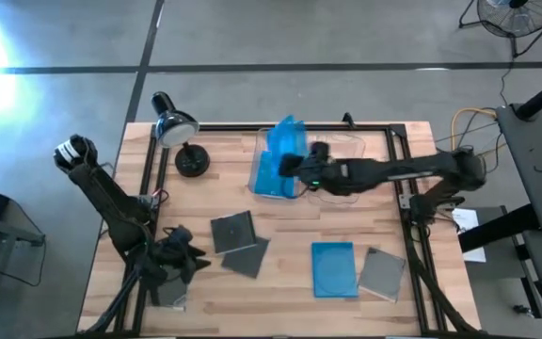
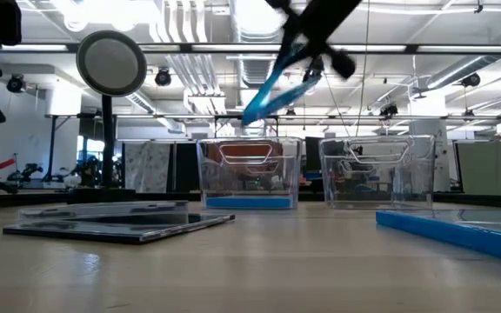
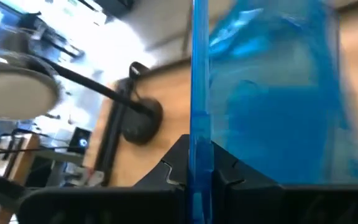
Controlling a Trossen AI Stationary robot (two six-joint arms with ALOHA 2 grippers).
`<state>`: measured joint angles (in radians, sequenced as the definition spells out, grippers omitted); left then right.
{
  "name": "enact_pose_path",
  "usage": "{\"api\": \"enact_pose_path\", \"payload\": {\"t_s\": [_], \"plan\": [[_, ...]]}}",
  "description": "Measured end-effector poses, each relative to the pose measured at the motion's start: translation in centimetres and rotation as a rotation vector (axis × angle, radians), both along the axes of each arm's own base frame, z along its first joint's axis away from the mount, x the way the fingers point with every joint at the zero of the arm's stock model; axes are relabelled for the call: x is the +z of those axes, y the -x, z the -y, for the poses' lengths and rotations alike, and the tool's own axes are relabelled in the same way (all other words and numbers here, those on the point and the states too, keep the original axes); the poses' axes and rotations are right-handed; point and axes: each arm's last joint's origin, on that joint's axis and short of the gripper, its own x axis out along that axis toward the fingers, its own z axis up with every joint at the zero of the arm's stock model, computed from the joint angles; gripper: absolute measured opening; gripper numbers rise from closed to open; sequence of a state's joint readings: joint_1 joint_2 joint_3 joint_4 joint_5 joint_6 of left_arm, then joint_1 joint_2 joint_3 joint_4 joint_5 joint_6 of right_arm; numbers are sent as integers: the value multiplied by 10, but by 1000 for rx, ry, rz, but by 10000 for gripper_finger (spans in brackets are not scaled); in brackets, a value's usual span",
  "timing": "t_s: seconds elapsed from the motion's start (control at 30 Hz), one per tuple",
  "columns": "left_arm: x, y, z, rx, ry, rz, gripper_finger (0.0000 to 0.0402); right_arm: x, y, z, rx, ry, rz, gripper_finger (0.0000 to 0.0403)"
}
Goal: Pick & place jewel cases by type
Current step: Put the blue CD case into the left transparent bin
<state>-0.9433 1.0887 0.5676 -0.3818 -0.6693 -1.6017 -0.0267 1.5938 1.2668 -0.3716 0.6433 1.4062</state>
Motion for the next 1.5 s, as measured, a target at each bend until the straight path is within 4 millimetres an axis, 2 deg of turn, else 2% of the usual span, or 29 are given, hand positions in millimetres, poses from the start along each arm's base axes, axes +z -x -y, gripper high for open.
{"api": "enact_pose_path", "payload": {"t_s": [0.17,0.3,0.43,0.53,0.6,0.67,0.73,0.8,0.9,1.0,1.07,1.13,1.27,1.37,1.43,1.5], "plan": [[0,1,-1,-5,-1,-1,213,-67,-41,27,98,-226,-56,48],[-1,1,-2,-7,-5,-3,213,-75,-56,33,274,-316,-116,104],[-1,1,-2,-10,-11,-3,213,-65,-49,28,552,-324,-304,160],[-3,2,-3,-20,-35,-4,213,-34,-29,25,708,-388,-462,190],[-5,2,-3,-21,-46,-8,213,-13,-12,21,716,-395,-591,202],[-6,3,-5,-20,-62,-19,213,6,-1,16,669,-285,-678,209],[-7,4,-6,-17,-73,-25,213,29,1,11,622,-127,-675,209],[-7,3,-7,-6,-78,-23,213,45,-2,13,637,-47,-614,203],[-8,0,-11,18,-79,-25,213,34,-23,26,685,-31,-600,184],[-6,-2,-16,37,-61,-22,213,1,-43,39,723,-61,-685,167],[-5,-2,-17,25,-46,-31,213,-6,-50,37,798,-101,-670,159],[-5,-2,-17,-13,-42,-57,213,-8,-51,24,891,-137,-676,151],[-14,-1,-19,-43,-42,-108,213,-15,-39,-22,982,-167,-787,135],[-18,-2,-20,-35,-23,-83,213,-4,-22,-54,1005,-155,-773,127],[-20,-3,-22,-21,-27,-77,213,1,-22,-57,978,-90,-740,123],[-21,-6,-25,-4,-31,-76,213,5,-30,-38,925,-32,-685,117]]}}
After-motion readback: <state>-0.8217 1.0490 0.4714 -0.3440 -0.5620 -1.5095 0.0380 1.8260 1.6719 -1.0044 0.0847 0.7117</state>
